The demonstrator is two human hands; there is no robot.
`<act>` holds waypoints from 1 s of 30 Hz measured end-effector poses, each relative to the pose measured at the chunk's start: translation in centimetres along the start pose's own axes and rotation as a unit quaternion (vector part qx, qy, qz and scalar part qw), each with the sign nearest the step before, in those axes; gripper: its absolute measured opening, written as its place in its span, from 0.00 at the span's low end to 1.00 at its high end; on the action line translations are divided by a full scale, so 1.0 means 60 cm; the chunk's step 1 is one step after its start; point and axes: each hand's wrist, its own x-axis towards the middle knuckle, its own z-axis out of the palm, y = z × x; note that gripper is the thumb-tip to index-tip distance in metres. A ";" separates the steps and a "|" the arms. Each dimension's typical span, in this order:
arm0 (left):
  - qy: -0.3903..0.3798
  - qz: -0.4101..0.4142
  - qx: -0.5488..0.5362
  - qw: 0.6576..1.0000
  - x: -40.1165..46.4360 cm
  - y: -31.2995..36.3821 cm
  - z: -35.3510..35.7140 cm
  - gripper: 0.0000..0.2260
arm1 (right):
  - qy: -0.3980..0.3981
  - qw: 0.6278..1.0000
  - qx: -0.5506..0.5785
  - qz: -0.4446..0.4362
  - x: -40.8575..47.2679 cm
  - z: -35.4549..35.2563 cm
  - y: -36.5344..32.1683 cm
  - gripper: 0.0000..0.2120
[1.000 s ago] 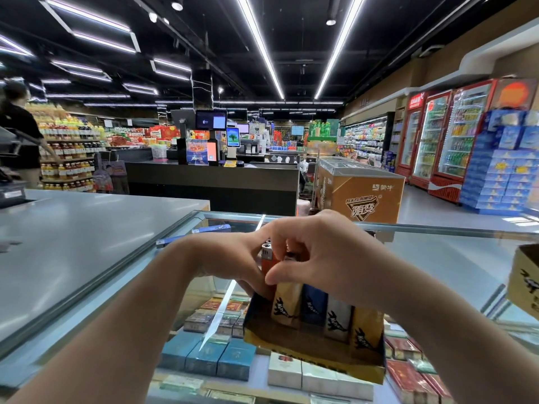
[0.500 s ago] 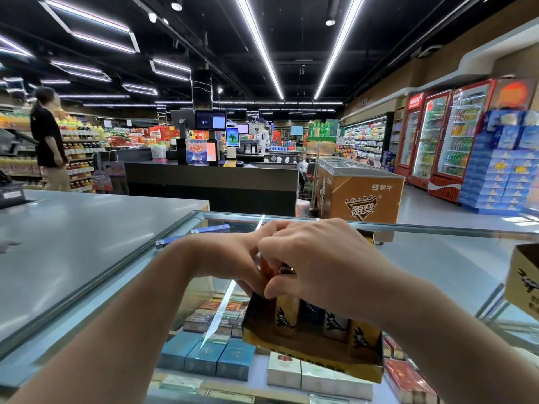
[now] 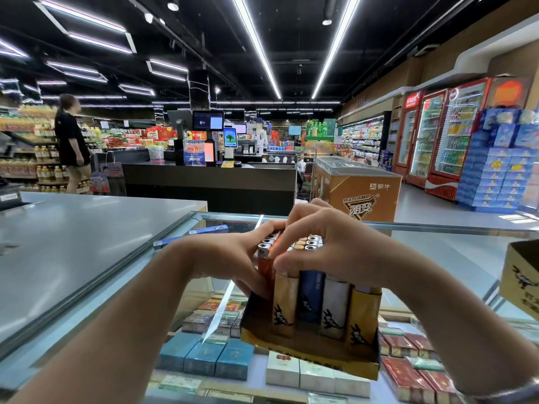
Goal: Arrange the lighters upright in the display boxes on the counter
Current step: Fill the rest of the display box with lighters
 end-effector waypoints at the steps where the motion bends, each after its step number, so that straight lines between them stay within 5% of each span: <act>1: -0.002 0.001 -0.007 1.000 0.000 0.000 -0.001 0.42 | 0.032 0.999 0.025 0.011 0.000 -0.005 0.007 0.09; 5: 0.002 0.001 -0.039 0.999 0.005 -0.001 -0.002 0.44 | 0.139 0.983 0.055 0.107 0.000 -0.033 0.056 0.01; 10: 0.011 0.007 -0.061 0.998 0.010 -0.003 -0.001 0.45 | 0.058 0.939 0.153 0.302 -0.003 -0.029 0.103 0.06; 17: 0.026 0.060 -0.102 0.993 0.034 0.005 0.036 0.42 | 0.148 0.910 0.195 0.334 -0.013 -0.047 0.125 0.01; 24: 0.031 0.091 -0.167 0.981 0.044 -0.004 0.038 0.43 | 0.149 0.900 0.207 0.354 -0.021 -0.063 0.135 0.04; 30: 0.107 0.108 -0.159 0.976 0.046 -0.025 0.022 0.37 | 0.154 0.899 0.205 0.356 -0.019 -0.061 0.133 0.03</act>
